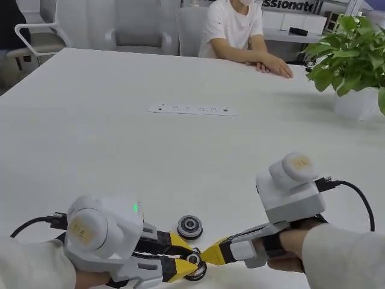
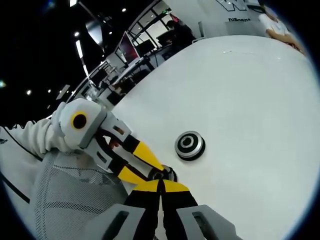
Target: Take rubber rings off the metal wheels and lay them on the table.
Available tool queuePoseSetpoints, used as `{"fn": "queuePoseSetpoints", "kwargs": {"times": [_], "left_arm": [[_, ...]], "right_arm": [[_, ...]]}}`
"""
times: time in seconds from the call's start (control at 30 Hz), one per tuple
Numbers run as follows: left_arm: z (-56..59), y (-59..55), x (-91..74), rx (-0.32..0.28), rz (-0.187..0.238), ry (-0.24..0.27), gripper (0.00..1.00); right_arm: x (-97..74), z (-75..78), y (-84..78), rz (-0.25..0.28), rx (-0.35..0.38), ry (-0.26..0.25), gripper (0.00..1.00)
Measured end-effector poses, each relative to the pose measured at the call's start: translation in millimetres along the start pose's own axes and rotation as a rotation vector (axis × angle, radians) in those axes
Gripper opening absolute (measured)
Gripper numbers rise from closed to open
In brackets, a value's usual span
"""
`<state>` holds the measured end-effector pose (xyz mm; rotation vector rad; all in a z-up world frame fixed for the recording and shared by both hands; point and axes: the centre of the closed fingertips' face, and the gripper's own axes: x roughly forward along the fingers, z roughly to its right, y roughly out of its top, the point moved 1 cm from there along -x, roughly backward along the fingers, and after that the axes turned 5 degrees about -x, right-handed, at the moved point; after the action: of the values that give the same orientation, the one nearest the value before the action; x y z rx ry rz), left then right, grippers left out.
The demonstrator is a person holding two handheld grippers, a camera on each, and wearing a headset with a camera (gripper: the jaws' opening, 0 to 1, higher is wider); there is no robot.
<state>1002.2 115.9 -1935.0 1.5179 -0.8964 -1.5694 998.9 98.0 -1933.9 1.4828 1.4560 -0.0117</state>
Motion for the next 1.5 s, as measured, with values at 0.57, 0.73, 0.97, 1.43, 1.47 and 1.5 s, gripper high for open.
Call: {"fn": "queuePoseSetpoints", "kwargs": {"times": [0.57,0.73,0.97,1.43,1.47,1.5], "left_arm": [[-0.1,-0.2,-0.1,-0.011,0.007,0.008,0.07],[0.3,0.4,0.2,-0.01,-0.005,0.011,0.07],[2.4,1.3,0.6,-0.032,-0.034,0.002,0.11],[11.2,12.1,-7.2,0.008,-0.072,-0.023,0.21],[11.0,14.9,-8.5,0.007,-0.064,-0.022,0.22],[10.8,17.4,-9.5,0.005,-0.054,-0.019,0.23]], "right_arm": [[0.6,-2.5,-0.9,0.007,0.007,0.017,0.0],[1.6,-2.5,-2.7,-0.003,0.009,0.012,0.0],[1.0,-1.2,-3.6,-0.003,0.01,0.004,0.0],[-2.5,2.0,-0.6,0.015,0.019,-0.009,0.0],[-2.8,1.9,-0.3,0.017,0.022,-0.008,0.0],[-2.9,2.1,-0.2,0.018,0.022,-0.009,0.0]]}}
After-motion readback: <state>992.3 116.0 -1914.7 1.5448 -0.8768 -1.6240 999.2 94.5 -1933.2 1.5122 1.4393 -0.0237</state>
